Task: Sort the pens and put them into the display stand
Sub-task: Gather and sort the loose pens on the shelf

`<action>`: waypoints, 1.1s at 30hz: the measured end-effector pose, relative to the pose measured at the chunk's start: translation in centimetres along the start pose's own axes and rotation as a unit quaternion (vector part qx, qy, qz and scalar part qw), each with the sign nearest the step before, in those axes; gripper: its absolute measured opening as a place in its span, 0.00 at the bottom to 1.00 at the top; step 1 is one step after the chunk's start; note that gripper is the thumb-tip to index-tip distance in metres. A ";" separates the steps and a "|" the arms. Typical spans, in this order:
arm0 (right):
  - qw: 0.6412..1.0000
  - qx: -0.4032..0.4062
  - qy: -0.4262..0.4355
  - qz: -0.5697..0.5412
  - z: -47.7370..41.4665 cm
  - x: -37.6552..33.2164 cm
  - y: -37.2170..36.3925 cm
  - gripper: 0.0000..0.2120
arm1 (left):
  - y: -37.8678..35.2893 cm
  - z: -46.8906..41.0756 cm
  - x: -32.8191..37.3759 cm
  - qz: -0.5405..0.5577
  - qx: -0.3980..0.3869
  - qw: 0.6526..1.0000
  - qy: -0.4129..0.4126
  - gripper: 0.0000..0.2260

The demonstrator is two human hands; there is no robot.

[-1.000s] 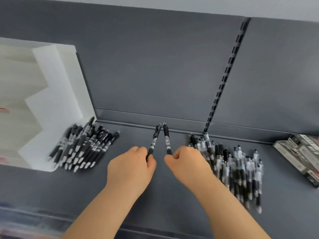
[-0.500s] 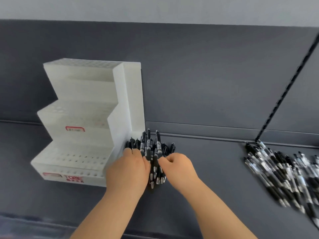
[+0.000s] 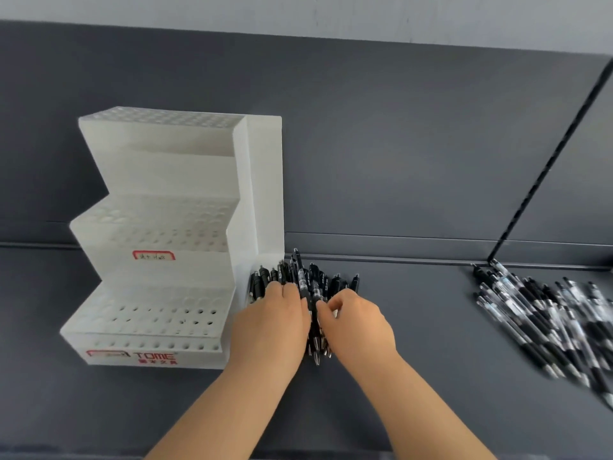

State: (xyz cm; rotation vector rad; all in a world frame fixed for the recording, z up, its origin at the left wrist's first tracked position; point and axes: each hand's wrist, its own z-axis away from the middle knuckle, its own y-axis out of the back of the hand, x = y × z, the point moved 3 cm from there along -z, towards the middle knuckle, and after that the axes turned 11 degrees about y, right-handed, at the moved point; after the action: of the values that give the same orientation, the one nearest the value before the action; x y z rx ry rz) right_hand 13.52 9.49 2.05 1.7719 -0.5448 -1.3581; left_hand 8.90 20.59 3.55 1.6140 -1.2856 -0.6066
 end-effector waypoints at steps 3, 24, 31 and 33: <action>1.000 0.009 -0.005 0.006 0.3 0.8 0.6 0.10 | 0.2 0.0 1.5 -0.015 -0.038 0.998 -0.051 0.08; 0.996 0.049 -0.050 0.052 3.4 14.8 10.5 0.09 | -3.5 2.1 18.1 0.055 -0.088 0.985 -0.137 0.13; 0.996 0.037 -0.034 0.073 4.0 22.6 16.3 0.10 | -4.1 4.0 26.9 0.030 -0.104 0.990 -0.086 0.09; 0.997 0.030 -0.030 0.071 4.1 24.5 17.6 0.09 | -4.4 4.5 29.1 0.024 -0.098 0.991 -0.088 0.09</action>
State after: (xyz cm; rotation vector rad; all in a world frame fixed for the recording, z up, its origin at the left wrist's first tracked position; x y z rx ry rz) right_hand 20.12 -20.26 1.68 1.7108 -0.7361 -1.3113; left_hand 16.63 -8.12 2.70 1.3886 -1.3434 -0.8348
